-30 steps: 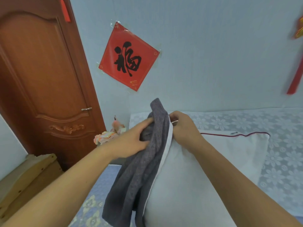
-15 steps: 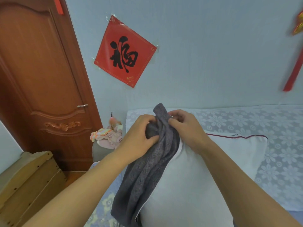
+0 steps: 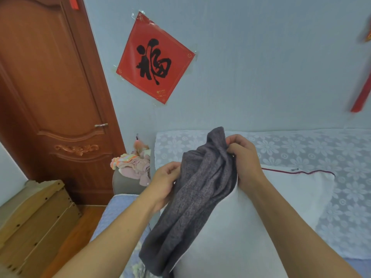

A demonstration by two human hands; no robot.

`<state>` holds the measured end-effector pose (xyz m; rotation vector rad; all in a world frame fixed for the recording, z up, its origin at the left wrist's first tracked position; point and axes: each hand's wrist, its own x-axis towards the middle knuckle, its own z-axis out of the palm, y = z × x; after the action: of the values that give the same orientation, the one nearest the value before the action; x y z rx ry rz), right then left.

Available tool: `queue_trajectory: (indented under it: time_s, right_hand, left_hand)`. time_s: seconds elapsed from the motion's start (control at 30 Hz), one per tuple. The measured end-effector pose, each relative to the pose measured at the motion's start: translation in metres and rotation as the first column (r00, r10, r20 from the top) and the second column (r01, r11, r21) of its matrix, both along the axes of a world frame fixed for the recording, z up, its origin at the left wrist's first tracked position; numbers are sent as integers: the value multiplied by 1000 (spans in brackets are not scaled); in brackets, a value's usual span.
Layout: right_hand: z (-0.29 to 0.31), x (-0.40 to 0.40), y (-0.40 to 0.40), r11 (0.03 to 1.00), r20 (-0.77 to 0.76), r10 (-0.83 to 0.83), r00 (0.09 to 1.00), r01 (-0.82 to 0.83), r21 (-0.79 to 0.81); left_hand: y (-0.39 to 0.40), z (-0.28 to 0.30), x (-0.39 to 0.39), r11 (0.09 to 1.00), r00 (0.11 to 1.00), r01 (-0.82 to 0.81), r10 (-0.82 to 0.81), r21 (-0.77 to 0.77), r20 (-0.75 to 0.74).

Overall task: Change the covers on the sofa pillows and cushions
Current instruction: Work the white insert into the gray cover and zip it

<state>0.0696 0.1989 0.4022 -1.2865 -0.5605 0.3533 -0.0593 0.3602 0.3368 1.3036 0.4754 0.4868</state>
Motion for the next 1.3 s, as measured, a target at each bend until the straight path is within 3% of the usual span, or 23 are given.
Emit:
queue_trajectory:
  time_s: [0.07,0.13,0.2,0.27,0.3,0.33,0.37,0.4,0.43,0.5,0.57,0.7,0.87,0.97,1.03,1.07,1.17,1.23,1.27,1.3]
  right_hand:
    - [-2,-3,-1,1000,-21,19,1000,-19,22]
    - [-4,-7,-2,998,-37,44,998,-42,43]
    - [-7,-11,-2,998,-24,57,998,-56,32]
    - [-9,-12,-3,1000,-11,24,1000,-24,4]
    - [-10,-11,-4,1000,-10,-12,1000,12,-3]
    - [-10,-10,-5,999,-7,-51,999,51,-3]
    - [-11,-7,-7,996,-3,-87,996,87,1]
    - [-12,-5,-7,994,-1,-113,994,113,10]
    - [-13,-3,-6,991,-3,-128,992,128,23]
    - [-15,-2,-3,989,-2,-141,990,141,52]
    - [-17,-3,2,985,10,-157,988,156,70]
    - [-19,-3,11,978,46,-196,980,192,78]
    - [-19,8,17,974,40,-222,974,220,51]
    - [-21,13,20,970,61,-241,969,239,40]
    - [-23,17,20,966,66,-258,964,256,25]
    - [-24,19,19,963,62,-271,961,270,16]
    - [-25,22,15,962,9,-272,962,272,7]
    - [-25,20,12,969,-12,-248,969,248,9]
    - [-26,18,12,972,-9,-234,972,234,6]
    - [-26,15,12,976,-6,-220,976,220,8]
  left_hand:
    - [12,8,7,994,997,-68,71,86,-38]
    - [21,12,20,951,980,-116,157,287,-123]
    - [19,10,31,893,945,63,90,446,-314]
    - [12,0,37,871,871,259,-25,417,-490]
    - [9,-3,37,811,849,304,8,499,-529]
    - [8,-5,34,732,867,246,127,636,-482]
    - [5,-5,29,645,905,83,270,760,-328]
    - [-2,0,20,602,927,-125,353,788,-123]
    - [-13,7,10,633,929,-307,363,710,78]
    - [-32,16,0,742,927,-375,294,556,232]
    - [-47,13,-2,748,944,-328,246,577,219]
    - [-60,-27,-14,580,919,-389,302,716,255]
    - [-63,-56,-37,489,950,-284,260,825,173]
    - [-83,-52,-47,328,990,-143,34,934,140]
    - [-89,-46,-49,207,995,9,-99,978,12]
    - [-87,-42,-47,250,995,53,-92,967,-31]
    - [-64,-27,-32,643,990,-10,113,766,-82]
    - [-44,-18,-20,638,945,-163,319,752,-66]
    - [-37,-13,-14,620,932,-200,360,759,-49]
    - [-32,-8,-7,659,939,-195,340,727,-56]
